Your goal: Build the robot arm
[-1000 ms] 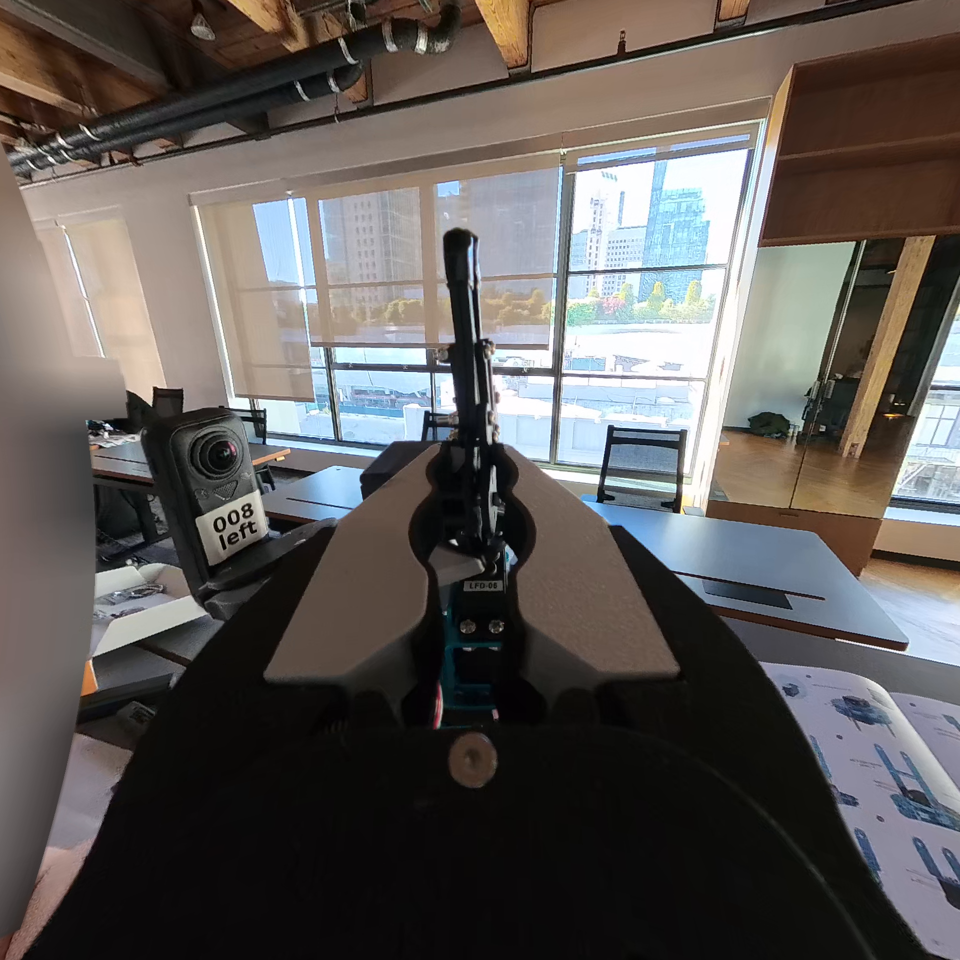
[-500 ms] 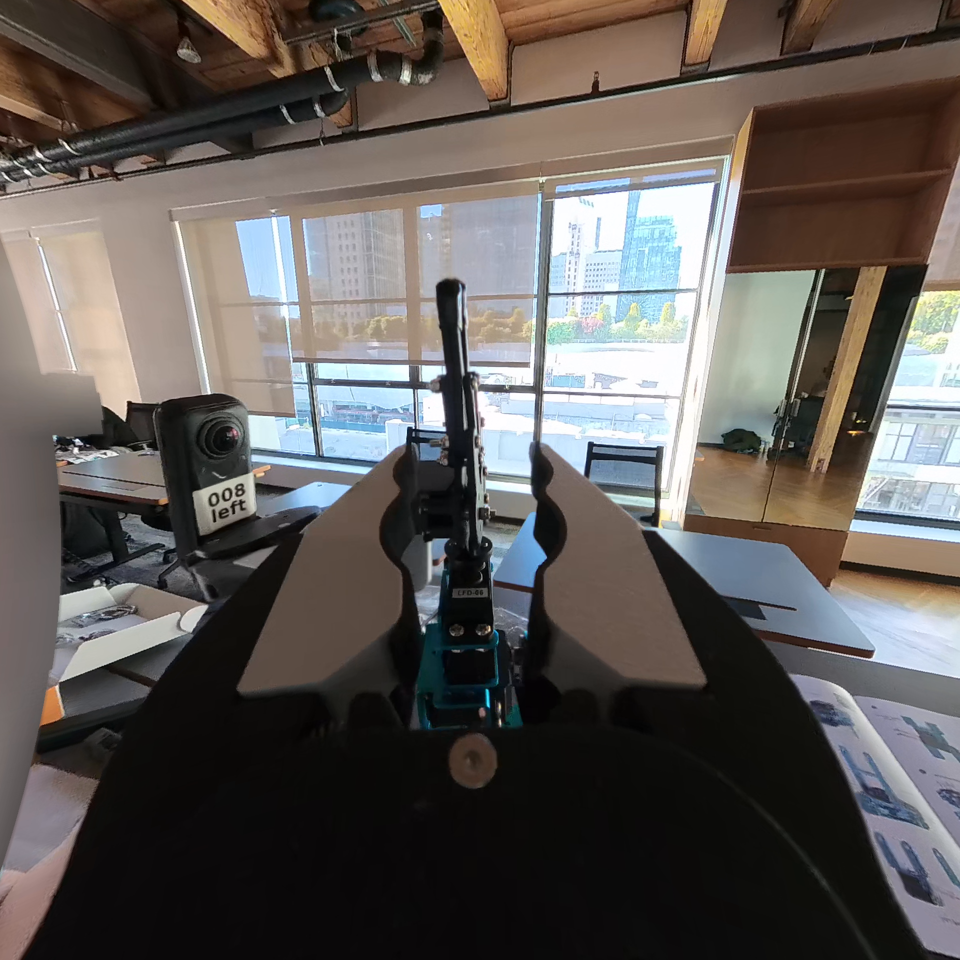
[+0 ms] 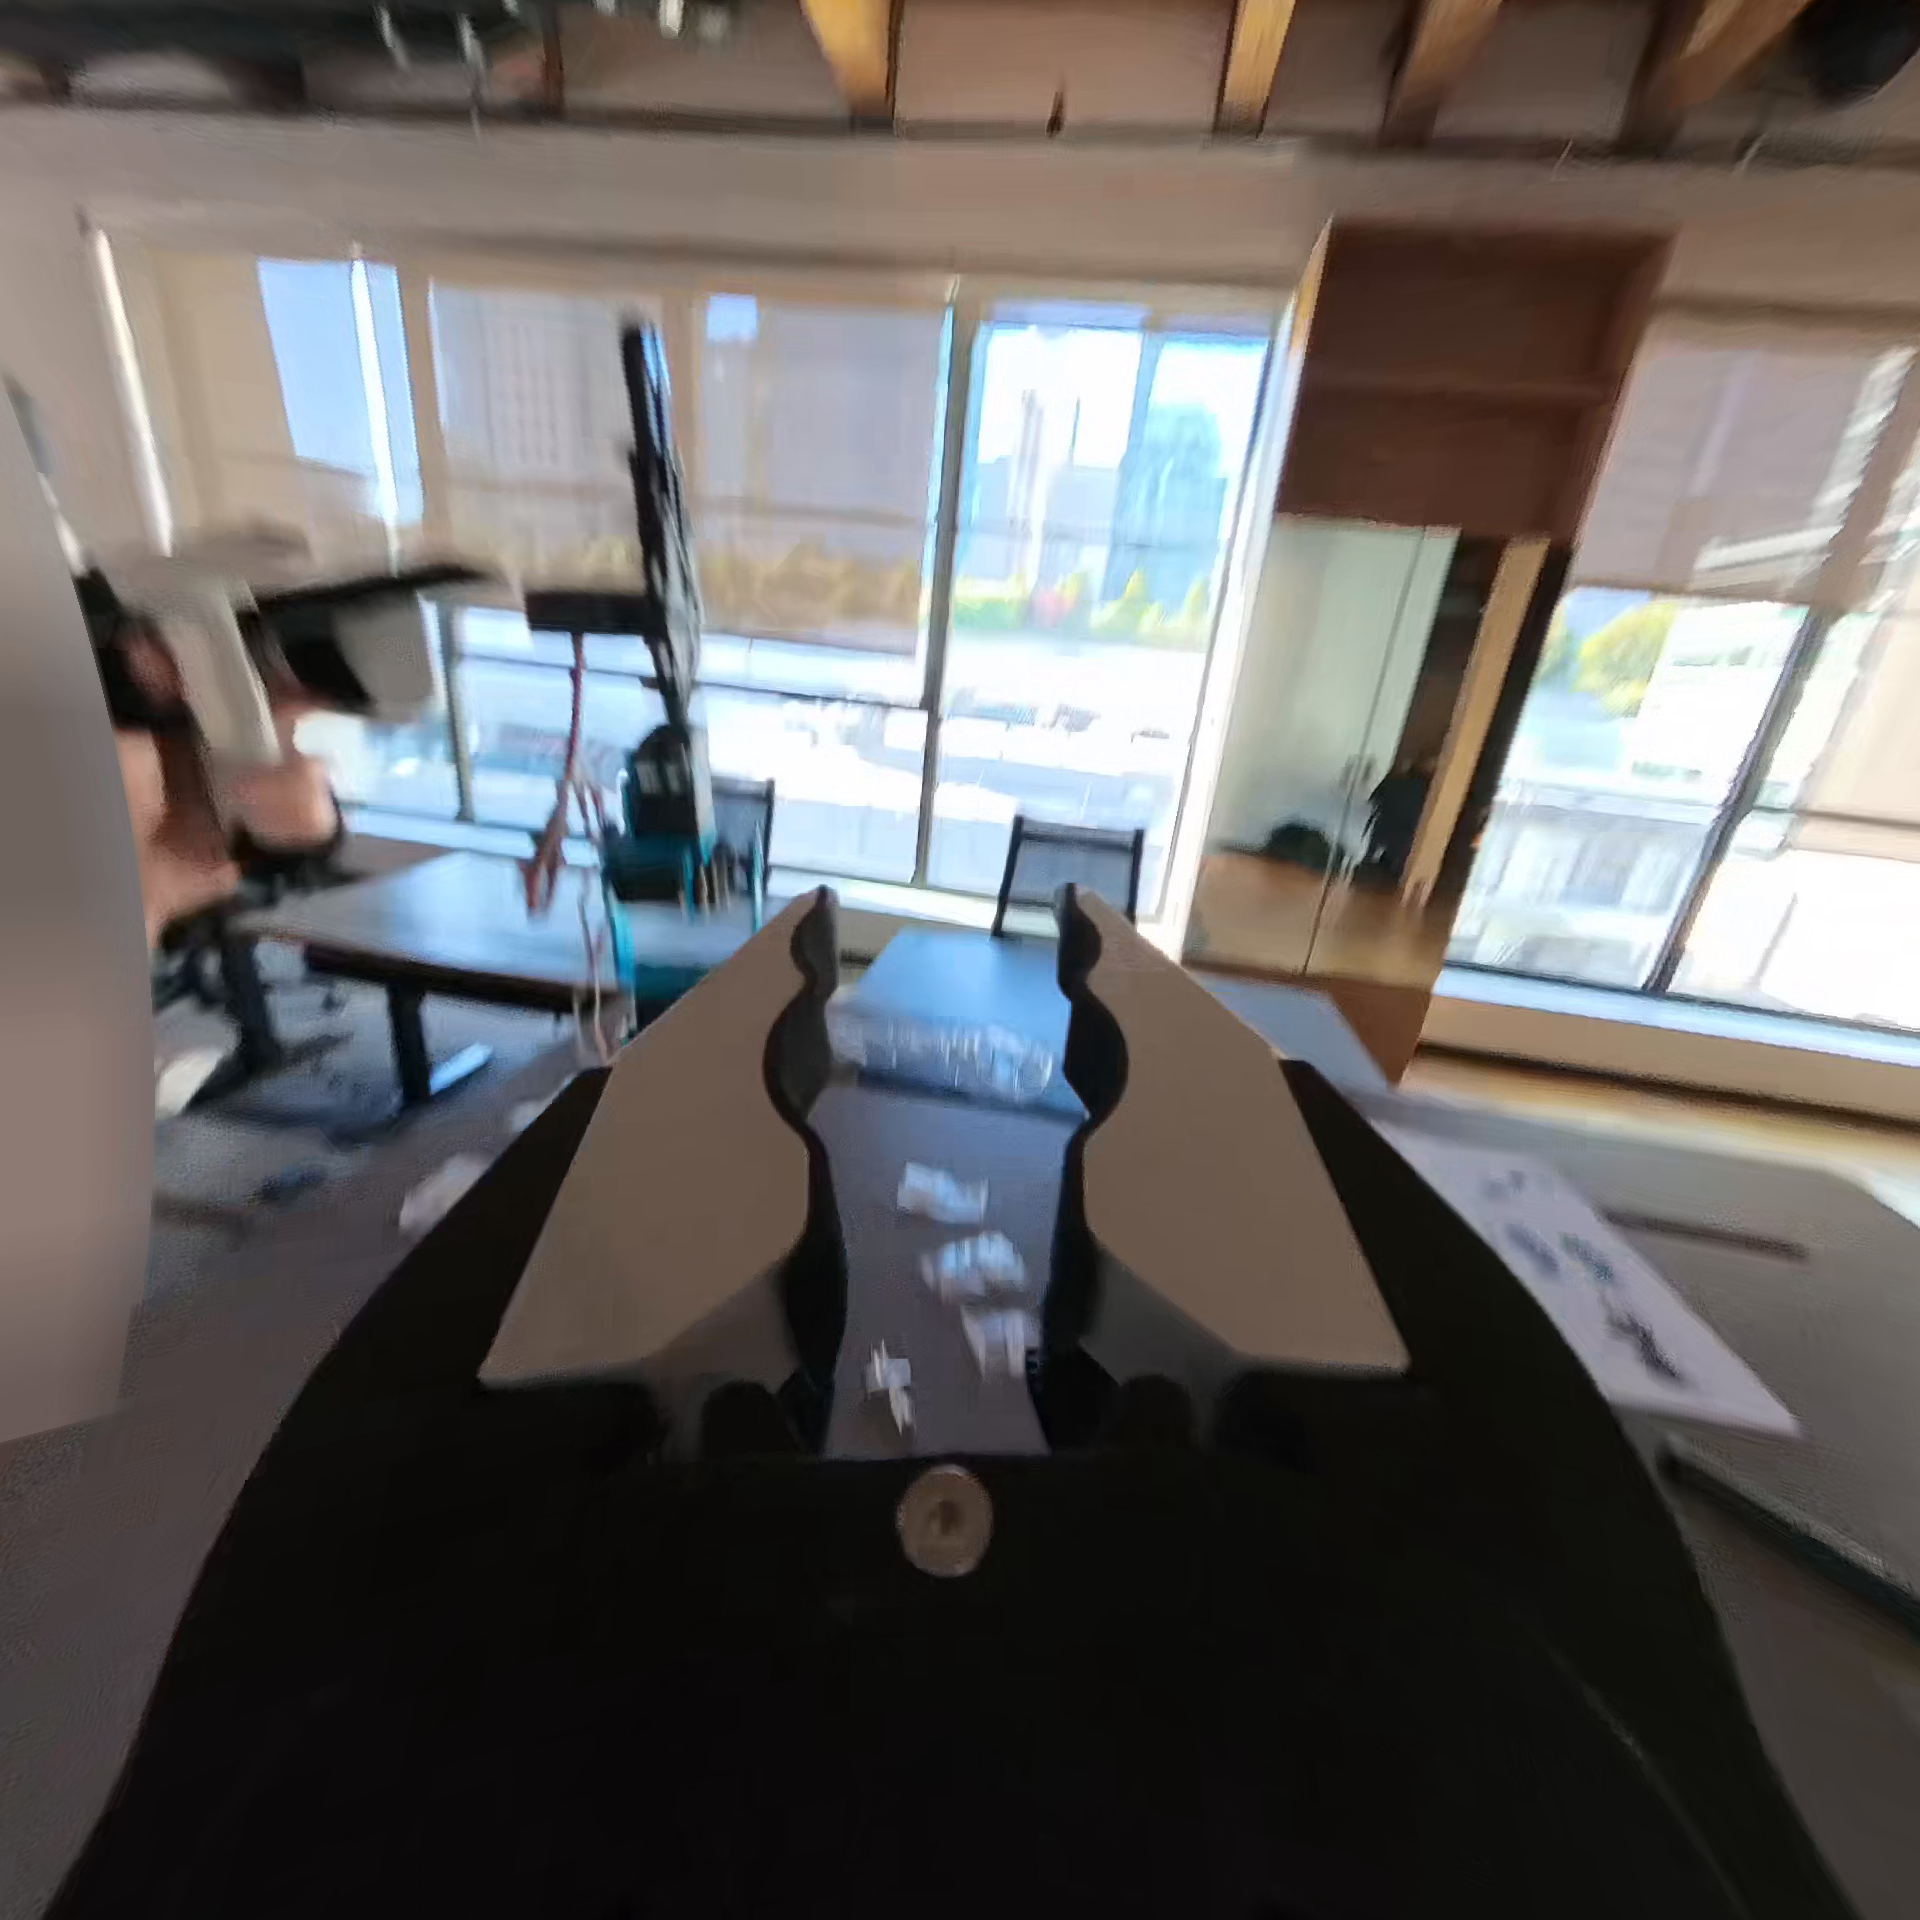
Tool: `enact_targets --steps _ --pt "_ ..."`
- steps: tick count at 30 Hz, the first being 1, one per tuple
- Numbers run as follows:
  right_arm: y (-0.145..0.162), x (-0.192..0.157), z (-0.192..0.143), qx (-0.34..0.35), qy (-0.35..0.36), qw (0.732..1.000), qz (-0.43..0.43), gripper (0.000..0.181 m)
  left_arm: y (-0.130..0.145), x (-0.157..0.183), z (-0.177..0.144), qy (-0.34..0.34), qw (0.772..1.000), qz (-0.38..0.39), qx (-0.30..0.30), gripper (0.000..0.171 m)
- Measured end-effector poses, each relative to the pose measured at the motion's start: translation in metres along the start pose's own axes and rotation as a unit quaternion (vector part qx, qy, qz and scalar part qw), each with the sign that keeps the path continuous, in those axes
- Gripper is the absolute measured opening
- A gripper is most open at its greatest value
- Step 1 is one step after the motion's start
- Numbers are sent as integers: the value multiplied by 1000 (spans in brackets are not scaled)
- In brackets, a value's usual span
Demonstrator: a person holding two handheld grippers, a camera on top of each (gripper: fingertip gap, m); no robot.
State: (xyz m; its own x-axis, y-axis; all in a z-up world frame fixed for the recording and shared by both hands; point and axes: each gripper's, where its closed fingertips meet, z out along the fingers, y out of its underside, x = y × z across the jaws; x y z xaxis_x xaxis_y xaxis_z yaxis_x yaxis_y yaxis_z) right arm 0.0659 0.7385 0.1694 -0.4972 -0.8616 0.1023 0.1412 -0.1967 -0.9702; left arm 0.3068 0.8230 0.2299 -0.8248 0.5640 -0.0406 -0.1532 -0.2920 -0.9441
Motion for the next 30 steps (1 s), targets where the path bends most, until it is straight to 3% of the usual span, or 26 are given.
enact_targets --steps 4,8,11,15,21,30 --pt "88 45 -43 -128 -70 989 5 27 6 24 -18 -88 992 73 -62 88" --pt "153 66 -69 -230 -172 958 -9 19 63 61 -41 -188 966 67 -162 71" --pt "202 52 -63 -305 -276 909 -66 15 121 111 -42 -199 960 -8 -198 58" --pt "253 19 -25 -356 -399 825 -181 9 166 162 -22 -193 959 -77 -193 47" --pt "303 4 6 -386 -487 737 -266 9 191 201 8 -165 961 -97 -202 44" --pt "345 0 3 -443 -553 663 -239 16 214 194 9 -197 948 -103 -226 44"
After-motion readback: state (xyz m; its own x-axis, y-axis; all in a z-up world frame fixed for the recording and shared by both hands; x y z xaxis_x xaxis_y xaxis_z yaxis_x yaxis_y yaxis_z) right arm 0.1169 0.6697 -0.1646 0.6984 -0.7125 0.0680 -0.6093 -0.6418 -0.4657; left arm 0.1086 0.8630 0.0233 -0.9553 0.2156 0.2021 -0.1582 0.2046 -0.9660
